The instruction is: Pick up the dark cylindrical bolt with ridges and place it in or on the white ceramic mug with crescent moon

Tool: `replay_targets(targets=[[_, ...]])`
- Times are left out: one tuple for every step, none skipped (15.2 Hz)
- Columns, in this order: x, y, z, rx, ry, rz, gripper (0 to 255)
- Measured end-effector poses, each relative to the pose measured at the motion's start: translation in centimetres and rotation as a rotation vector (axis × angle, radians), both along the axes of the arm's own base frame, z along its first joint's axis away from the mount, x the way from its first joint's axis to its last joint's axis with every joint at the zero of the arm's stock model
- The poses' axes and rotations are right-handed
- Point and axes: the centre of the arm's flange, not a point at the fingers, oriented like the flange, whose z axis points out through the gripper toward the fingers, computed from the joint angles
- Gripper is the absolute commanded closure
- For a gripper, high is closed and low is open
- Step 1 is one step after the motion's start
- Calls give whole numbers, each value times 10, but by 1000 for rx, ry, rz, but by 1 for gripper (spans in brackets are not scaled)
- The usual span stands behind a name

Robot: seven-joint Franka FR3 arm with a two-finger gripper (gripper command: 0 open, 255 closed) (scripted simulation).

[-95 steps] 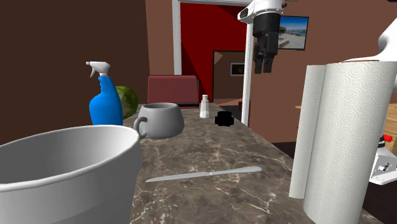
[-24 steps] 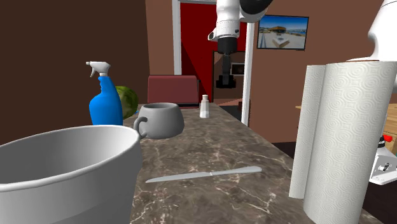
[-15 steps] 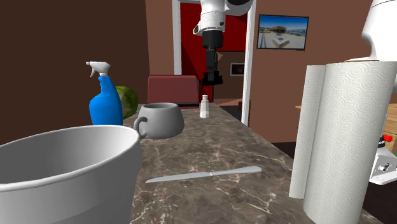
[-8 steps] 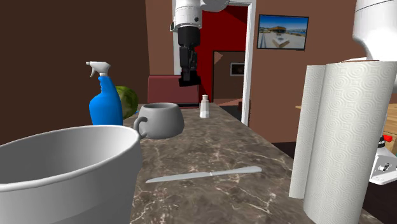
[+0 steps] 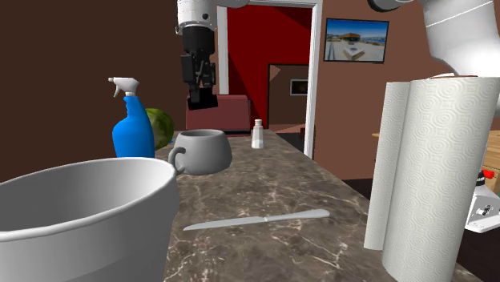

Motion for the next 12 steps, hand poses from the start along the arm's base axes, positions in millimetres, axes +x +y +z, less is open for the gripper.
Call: replay_targets(targets=[[8, 4, -4, 0, 0, 0, 255], [12, 5, -9, 1, 0, 0, 255], [14, 5, -13, 1, 0, 0, 255], [15, 4, -18, 1, 0, 0, 255], [15, 4, -23, 1, 0, 0, 255], [15, 4, -28, 1, 0, 0, 255], [15, 5, -33, 1, 0, 0, 255], [15, 6, -38, 1, 0, 0, 255], [15, 7, -43, 1, 0, 0, 255], [16, 7, -48, 1, 0, 0, 255], [16, 6, -53, 1, 0, 0, 255], [17, 6, -59, 1, 0, 0, 255]])
